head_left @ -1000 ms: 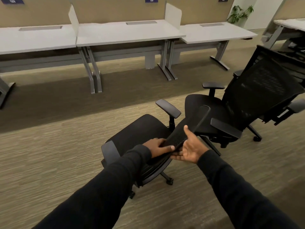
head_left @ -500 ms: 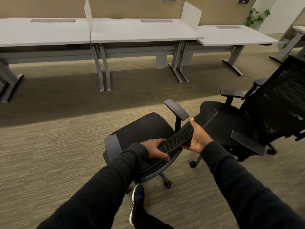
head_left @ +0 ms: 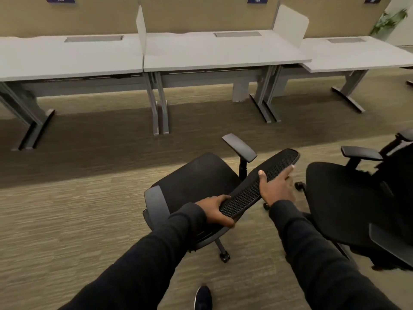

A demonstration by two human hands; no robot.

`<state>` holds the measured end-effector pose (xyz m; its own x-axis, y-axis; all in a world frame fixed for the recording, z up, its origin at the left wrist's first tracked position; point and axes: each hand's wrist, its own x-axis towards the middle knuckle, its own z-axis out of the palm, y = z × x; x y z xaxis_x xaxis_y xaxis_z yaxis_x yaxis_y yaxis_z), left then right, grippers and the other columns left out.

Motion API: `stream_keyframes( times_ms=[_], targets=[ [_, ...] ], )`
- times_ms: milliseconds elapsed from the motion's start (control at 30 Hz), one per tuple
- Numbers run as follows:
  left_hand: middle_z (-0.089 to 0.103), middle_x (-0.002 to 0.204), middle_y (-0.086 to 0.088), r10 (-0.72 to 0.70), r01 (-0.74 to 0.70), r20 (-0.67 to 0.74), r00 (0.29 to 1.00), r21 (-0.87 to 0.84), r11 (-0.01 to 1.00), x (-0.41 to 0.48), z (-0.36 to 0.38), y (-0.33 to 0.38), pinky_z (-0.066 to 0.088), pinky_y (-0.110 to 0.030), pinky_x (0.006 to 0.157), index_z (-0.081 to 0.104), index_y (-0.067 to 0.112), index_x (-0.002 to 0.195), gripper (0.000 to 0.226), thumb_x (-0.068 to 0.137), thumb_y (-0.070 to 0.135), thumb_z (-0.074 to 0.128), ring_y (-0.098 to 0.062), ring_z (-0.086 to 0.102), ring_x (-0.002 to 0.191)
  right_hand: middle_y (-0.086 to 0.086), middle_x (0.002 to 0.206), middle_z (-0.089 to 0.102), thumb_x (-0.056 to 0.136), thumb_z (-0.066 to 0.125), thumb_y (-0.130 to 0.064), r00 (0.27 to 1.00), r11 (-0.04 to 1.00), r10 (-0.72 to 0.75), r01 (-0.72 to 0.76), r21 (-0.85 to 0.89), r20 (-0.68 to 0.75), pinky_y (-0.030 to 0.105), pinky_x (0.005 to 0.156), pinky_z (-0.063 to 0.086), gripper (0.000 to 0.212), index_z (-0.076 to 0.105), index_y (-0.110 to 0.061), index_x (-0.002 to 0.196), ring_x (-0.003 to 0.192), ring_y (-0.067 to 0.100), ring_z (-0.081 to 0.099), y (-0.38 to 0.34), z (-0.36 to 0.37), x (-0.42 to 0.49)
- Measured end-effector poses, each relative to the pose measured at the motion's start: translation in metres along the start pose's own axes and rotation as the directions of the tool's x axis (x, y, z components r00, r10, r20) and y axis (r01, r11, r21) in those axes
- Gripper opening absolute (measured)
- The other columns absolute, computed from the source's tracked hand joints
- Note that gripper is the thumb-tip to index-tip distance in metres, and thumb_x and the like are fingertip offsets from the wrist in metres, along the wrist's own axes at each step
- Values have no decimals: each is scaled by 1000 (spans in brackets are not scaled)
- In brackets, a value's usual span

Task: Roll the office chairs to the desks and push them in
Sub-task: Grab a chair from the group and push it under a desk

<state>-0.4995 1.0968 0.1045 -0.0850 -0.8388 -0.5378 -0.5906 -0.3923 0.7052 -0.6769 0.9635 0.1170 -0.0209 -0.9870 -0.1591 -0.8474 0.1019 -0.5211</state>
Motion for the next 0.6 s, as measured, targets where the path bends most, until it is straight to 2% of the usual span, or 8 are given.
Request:
stream_keyframes(
  times_ms=[100,167,267,367,467,533,600],
  targets=[
    [51,140,-2,-28,27,-20,999,-25,999,9,-37,-17,44,-36,107,28,30,153,97,73,42,82,-20,53,121,23,164,4,91,47,-66,991,979,-131,126,-159,-21,55,114,28,102,2,-1,156,146,41,21,-40,16,23],
    [50,141,-2,-49,48,-18,999,-22,999,15,-56,-27,43,-35,108,28,31,153,96,74,41,82,-20,51,123,20,165,-5,90,44,-70,984,959,-175,174,-222,13,55,120,18,104,4,0,156,150,38,10,-55,24,35],
    [49,141,0,-90,90,5,996,-35,995,24,-98,-45,44,-37,107,29,40,151,96,72,44,82,-20,51,123,20,165,-7,91,38,-72,968,944,-246,250,-217,44,50,123,5,103,4,1,156,152,37,0,-83,41,59],
    [53,134,4,-116,119,33,993,-109,987,30,-139,-66,47,-32,102,32,43,148,97,67,40,84,-16,55,117,23,164,-7,93,35,-71,962,938,-268,272,-213,47,47,123,0,101,5,1,156,152,37,-5,-113,56,78],
    [55,120,14,-122,132,82,989,-132,982,34,-181,-88,48,-15,77,34,42,147,91,72,31,85,-3,55,104,25,164,-6,94,37,-69,966,941,-256,257,-220,34,48,123,0,99,6,1,156,152,37,-6,-144,70,96],
    [54,115,17,-128,140,103,986,-124,982,33,-221,-114,48,-10,67,34,41,147,89,75,26,83,0,54,100,25,164,-4,94,38,-68,969,947,-246,244,-209,14,48,124,1,98,8,2,156,152,37,-4,-176,88,110],
    [55,121,11,-136,151,128,982,-118,981,29,-245,-125,51,-16,76,33,40,148,89,76,23,83,-6,56,105,26,164,2,94,42,-66,976,960,-218,212,-184,-9,48,124,4,98,11,2,156,152,38,0,-192,91,119]
  ],
)
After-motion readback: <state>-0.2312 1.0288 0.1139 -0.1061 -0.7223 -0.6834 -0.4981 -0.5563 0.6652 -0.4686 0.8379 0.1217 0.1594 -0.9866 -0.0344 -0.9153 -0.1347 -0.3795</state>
